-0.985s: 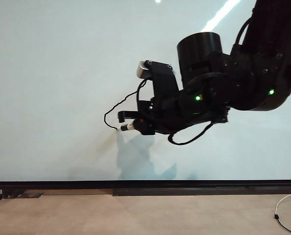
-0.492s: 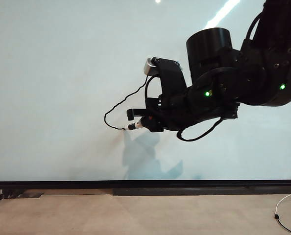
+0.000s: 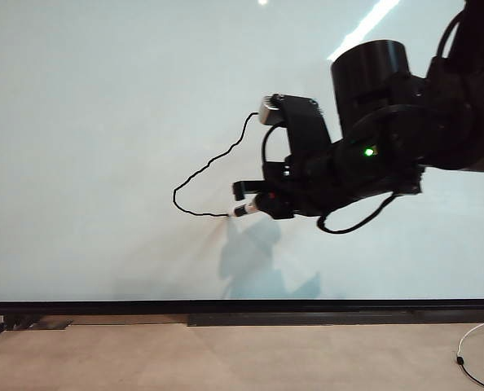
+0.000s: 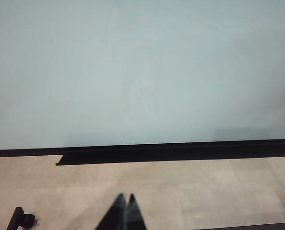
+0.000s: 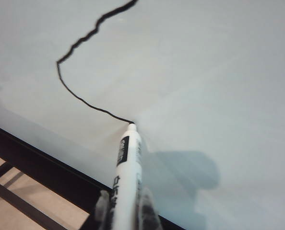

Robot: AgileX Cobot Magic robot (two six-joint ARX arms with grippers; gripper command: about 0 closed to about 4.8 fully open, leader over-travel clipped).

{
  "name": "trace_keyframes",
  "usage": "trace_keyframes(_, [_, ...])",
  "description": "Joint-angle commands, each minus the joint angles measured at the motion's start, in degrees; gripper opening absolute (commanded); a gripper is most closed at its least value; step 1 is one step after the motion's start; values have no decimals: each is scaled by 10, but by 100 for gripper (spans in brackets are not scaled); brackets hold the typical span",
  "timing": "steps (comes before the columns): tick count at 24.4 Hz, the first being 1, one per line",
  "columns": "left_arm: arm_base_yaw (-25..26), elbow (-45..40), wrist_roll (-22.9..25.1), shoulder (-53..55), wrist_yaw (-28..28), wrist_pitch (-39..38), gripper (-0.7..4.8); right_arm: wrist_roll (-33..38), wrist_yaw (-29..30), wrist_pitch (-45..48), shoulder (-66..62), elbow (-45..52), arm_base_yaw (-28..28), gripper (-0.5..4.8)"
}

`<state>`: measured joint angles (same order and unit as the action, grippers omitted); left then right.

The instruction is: Pick up the pen on the shelf to the right of the whiteboard and draw a triangle.

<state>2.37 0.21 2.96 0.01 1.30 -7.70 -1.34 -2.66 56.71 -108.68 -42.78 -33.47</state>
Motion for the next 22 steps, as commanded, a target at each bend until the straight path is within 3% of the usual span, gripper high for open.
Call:
trace_keyframes(1, [0, 2, 0, 0, 0, 5, -5, -4, -38, 40, 9, 10, 14, -7])
trace_keyframes(22, [0, 2, 0, 0, 0, 5, -5, -13, -37, 40, 14, 22, 46, -7])
